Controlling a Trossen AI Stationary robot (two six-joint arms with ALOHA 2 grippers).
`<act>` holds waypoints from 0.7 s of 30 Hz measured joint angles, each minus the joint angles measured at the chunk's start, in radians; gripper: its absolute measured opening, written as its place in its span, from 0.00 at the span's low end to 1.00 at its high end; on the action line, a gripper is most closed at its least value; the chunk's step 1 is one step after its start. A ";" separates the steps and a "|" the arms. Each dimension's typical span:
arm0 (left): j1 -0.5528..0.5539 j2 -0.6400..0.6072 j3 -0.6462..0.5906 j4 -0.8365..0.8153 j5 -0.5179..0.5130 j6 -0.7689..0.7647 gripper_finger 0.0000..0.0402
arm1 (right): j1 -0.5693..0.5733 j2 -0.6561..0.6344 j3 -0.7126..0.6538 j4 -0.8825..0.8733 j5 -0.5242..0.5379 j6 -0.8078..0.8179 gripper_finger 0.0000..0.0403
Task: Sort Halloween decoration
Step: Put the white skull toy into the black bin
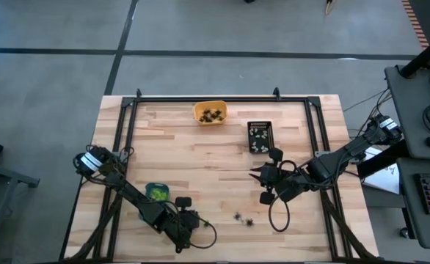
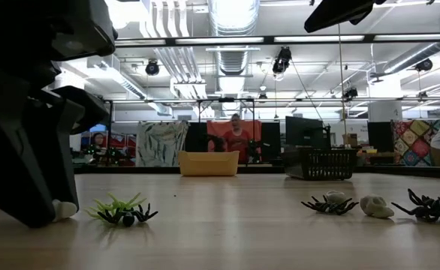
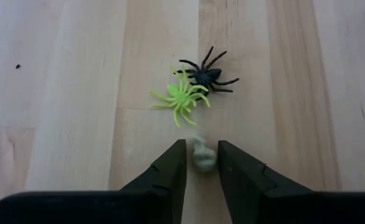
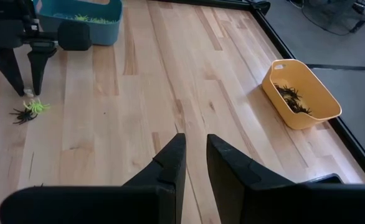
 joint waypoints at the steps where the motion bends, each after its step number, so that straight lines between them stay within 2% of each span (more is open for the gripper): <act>1: 0.000 0.000 0.000 0.000 0.000 0.000 0.18 | 0.000 0.000 0.000 0.000 0.000 0.000 0.14; 8: 0.000 0.000 0.000 0.000 0.000 0.000 0.03 | 0.000 0.000 0.000 0.000 0.000 0.000 0.14; 16: 0.001 -0.023 -0.004 -0.007 -0.003 0.057 0.01 | 0.000 0.000 0.000 0.000 0.000 0.007 0.14; 21: 0.005 -0.096 -0.005 -0.048 -0.079 0.159 0.01 | 0.001 -0.003 0.000 0.011 0.000 0.004 0.14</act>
